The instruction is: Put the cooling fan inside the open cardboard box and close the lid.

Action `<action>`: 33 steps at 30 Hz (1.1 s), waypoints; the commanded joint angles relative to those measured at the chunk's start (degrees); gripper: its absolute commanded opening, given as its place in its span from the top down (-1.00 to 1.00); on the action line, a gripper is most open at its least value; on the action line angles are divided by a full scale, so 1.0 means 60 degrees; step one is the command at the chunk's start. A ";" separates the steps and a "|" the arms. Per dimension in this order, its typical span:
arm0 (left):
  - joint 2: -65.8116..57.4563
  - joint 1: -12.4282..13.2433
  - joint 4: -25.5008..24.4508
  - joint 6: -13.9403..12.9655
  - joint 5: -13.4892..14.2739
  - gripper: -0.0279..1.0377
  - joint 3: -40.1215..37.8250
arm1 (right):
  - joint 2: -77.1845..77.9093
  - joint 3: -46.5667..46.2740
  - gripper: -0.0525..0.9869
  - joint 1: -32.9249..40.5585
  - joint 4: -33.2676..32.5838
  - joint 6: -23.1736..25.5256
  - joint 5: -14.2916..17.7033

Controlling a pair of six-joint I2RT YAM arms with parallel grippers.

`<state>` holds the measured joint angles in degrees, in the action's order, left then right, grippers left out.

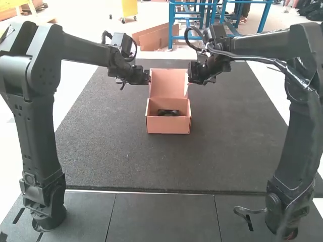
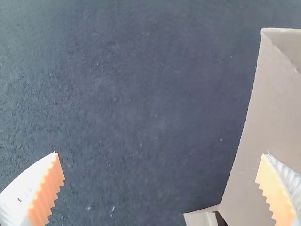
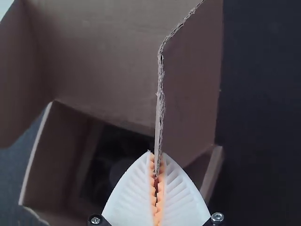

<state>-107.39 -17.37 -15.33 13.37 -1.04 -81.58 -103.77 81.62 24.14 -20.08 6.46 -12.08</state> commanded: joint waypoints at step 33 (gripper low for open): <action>0.1991 -0.0709 0.0138 -0.0001 0.0056 -0.87 0.1790 | 0.1635 -0.1988 0.93 0.0430 0.0270 0.0051 0.0138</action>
<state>-97.93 -20.67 -14.94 13.37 -0.23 -71.55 -96.18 70.00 25.65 -18.65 6.61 -10.94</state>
